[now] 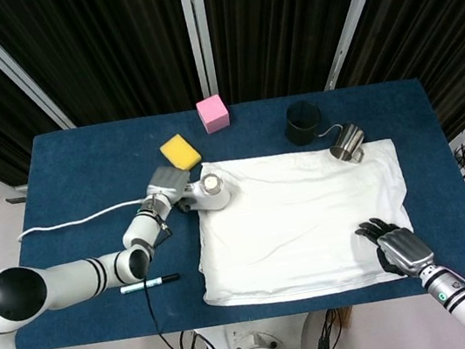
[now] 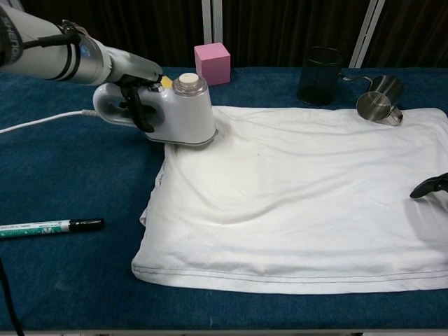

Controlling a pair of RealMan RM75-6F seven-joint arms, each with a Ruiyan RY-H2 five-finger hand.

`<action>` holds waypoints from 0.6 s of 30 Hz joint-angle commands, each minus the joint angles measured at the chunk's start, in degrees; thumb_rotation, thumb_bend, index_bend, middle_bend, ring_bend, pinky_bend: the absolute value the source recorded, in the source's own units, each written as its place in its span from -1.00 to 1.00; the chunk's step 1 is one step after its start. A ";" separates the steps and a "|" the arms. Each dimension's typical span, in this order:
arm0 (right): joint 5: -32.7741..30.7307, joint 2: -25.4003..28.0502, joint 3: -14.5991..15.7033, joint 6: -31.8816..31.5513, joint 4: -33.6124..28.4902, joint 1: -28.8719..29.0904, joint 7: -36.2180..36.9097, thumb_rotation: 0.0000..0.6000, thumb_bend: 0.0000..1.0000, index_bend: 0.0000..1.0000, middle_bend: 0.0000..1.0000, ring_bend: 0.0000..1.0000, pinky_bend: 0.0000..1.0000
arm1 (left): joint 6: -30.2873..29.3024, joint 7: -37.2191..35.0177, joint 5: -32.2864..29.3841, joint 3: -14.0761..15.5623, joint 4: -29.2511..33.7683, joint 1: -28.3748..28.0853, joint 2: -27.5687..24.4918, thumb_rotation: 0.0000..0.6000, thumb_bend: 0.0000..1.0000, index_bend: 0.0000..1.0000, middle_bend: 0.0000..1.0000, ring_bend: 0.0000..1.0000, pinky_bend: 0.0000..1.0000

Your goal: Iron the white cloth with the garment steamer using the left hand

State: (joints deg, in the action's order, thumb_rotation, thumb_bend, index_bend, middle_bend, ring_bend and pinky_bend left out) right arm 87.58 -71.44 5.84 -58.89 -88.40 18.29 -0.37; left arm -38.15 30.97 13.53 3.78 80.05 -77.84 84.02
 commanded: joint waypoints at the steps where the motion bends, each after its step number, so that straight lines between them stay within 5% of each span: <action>1: -0.02 -0.05 -0.02 -0.16 0.10 -0.04 0.12 1.00 1.00 -0.56 -0.63 -0.74 -0.44 | -2.19 -1.82 4.03 -0.98 4.43 1.74 -2.26 0.59 0.44 0.66 0.82 0.52 0.16; 9: 0.12 -0.13 0.06 0.02 -0.02 0.27 -0.04 1.00 1.00 -0.56 -0.63 -0.74 -0.45 | -8.92 -0.03 13.74 -3.04 16.31 2.64 -2.15 0.41 0.40 0.66 0.82 0.52 0.16; 18: -0.03 0.02 0.39 0.00 0.30 0.15 0.23 1.00 1.00 -0.55 -0.63 -0.74 -0.45 | -17.46 12.34 7.90 -2.66 20.38 -1.69 4.63 0.34 0.38 0.66 0.82 0.52 0.16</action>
State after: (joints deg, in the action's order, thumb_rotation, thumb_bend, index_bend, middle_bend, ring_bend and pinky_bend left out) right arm 87.56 -71.42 6.22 -58.87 -88.12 18.46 -0.15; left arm -52.71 39.76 24.00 1.01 99.33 -77.94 86.30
